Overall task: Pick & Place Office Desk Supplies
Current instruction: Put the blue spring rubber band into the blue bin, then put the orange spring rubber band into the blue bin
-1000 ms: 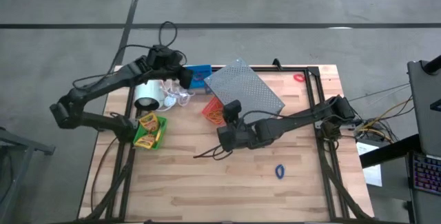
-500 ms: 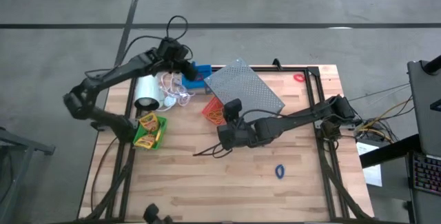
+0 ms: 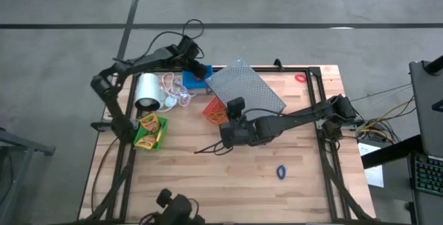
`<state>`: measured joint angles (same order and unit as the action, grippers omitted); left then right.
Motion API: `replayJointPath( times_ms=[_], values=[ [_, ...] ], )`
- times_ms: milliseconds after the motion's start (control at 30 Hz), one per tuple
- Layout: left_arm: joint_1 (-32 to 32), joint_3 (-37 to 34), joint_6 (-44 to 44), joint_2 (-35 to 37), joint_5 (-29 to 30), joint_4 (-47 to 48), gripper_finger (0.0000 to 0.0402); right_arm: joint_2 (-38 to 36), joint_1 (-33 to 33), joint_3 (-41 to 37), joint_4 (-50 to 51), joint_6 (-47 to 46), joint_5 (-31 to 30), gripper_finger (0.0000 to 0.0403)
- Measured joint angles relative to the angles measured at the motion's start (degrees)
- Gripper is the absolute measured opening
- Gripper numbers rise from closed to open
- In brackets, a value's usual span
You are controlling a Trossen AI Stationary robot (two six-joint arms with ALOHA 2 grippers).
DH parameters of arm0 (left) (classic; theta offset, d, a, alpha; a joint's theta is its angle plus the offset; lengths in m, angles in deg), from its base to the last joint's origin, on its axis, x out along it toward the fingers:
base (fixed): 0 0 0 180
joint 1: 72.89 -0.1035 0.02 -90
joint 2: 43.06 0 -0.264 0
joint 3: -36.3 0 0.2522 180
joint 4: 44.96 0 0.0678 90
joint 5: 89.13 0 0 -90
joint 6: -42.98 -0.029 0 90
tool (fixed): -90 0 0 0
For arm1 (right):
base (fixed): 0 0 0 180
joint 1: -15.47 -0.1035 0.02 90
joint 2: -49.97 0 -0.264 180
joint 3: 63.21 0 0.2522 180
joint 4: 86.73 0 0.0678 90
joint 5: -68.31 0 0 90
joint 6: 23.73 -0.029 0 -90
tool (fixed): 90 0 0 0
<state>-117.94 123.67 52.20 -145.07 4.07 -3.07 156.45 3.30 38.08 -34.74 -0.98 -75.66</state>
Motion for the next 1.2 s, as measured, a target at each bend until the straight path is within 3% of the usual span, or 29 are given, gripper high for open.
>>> replayJointPath(
  times_ms=[500,867,1200],
  values=[
    [-0.1,0.3,-1.2,-3.2,0.0,-0.1,0.003,0.0,0.2,-0.1,1.9,-1.8,0.0,0.0086],
    [-0.1,0.1,-3.4,-3.2,0.5,0.0,0.0097,0.0,0.2,-0.1,1.9,-1.8,0.0,0.0075],
    [0.0,0.0,-3.4,-3.2,0.5,0.0,0.0104,0.0,0.2,-0.1,1.8,-1.8,0.1,0.0079]
  ],
)
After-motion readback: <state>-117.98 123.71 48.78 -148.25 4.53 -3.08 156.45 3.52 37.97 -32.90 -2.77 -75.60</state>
